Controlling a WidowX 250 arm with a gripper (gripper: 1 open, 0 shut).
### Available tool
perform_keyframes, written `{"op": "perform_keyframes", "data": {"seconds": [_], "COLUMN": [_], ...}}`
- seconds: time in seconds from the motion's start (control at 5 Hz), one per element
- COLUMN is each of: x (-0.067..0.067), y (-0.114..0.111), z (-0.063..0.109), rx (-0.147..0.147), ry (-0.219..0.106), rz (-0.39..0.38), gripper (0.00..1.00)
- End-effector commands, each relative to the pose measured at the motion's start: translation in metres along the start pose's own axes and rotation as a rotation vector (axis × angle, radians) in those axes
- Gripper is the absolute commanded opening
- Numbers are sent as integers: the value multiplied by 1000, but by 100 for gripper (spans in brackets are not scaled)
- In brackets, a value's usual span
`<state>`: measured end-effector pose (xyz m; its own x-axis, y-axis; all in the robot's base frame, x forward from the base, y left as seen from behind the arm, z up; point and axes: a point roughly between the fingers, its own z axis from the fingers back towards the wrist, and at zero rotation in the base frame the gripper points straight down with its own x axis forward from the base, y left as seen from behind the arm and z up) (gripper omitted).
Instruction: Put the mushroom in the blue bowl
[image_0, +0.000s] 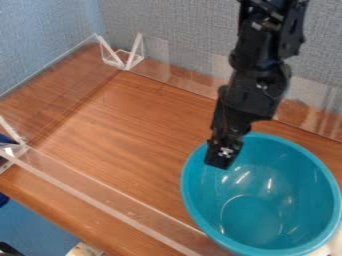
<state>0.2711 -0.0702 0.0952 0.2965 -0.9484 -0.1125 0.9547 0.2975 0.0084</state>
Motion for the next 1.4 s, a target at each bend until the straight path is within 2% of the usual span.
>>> {"op": "perform_keyframes", "data": {"seconds": [0.0, 0.2, 0.4, 0.8, 1.2], "x": [-5, -9, -7, -2, 7], "y": [3, 2, 4, 8, 5], "z": [7, 2, 1, 1, -8], "rx": [52, 58, 59, 61, 66], "ry": [-29, -30, -30, -31, -33], "rz": [9, 2, 7, 13, 42], "gripper": [100, 100, 100, 100, 100]}}
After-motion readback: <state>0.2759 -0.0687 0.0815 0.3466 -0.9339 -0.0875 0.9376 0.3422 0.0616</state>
